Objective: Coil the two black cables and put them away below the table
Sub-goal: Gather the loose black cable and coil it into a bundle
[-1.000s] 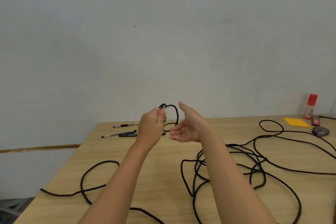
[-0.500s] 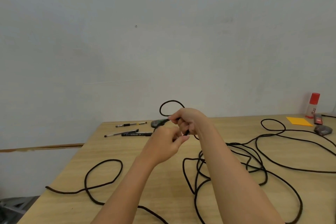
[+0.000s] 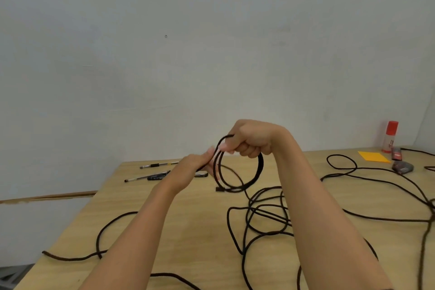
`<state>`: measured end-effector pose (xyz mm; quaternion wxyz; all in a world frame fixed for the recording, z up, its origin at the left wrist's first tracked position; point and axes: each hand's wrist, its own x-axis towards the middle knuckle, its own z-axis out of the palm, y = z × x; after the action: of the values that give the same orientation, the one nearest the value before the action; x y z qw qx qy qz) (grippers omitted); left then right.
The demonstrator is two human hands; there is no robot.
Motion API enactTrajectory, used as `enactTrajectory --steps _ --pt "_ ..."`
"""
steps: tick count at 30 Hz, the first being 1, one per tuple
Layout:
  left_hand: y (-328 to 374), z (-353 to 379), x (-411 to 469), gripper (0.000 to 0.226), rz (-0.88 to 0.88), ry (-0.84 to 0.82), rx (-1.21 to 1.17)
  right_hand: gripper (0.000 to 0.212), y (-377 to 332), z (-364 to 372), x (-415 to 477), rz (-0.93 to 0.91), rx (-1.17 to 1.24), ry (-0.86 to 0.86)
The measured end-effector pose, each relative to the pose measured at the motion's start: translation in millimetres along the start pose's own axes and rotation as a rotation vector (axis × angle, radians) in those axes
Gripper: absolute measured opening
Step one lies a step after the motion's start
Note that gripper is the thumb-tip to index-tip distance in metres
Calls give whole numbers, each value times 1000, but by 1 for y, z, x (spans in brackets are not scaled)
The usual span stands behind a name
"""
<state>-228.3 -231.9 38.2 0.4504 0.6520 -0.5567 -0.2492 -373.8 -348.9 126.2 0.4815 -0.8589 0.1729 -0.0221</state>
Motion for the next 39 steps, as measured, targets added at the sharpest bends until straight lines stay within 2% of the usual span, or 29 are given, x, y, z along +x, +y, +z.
enactTrajectory --steps 2,3,7,11,14,16,19,22,24,26,29,31,33,35,37,39 --pt "-1 1 1 38 38 6 -2 37 4 -12 -4 -106 151 91" --pt "-3 1 3 37 51 39 -15 38 7 -16 -5 -149 246 145" --pt "-6 -2 7 50 93 191 -147 32 20 -23 -7 -276 690 351" --pt "-9 -3 7 49 119 203 -231 34 41 -15 3 -360 1089 497" --pt "-8 -6 4 49 51 168 -355 36 53 -7 7 -396 1277 497" --pt "-11 -12 1 38 40 141 -274 36 57 -3 6 -398 1324 466" --pt "-15 -15 -1 30 22 140 -15 37 57 4 10 -414 1422 474" --pt "-12 -11 0 28 15 156 78 37 53 14 20 -447 1548 629" --pt "-6 -10 -1 22 33 146 143 37 49 21 26 -393 1494 815" --pt "0 -11 -1 16 67 127 301 35 45 28 29 -293 1306 982" --pt "6 -15 -2 12 157 99 577 34 43 33 32 -183 890 1121" --pt "10 -15 -3 17 352 144 752 35 40 34 33 -173 513 1141" --pt "13 -14 -1 15 615 241 855 35 35 36 32 -201 112 1030" --pt "16 -10 3 14 762 377 852 37 29 40 31 -199 -114 810" --pt "17 0 6 17 729 497 711 43 27 42 29 -196 -85 610" --pt "19 8 7 23 519 577 407 46 30 42 26 -192 82 491"
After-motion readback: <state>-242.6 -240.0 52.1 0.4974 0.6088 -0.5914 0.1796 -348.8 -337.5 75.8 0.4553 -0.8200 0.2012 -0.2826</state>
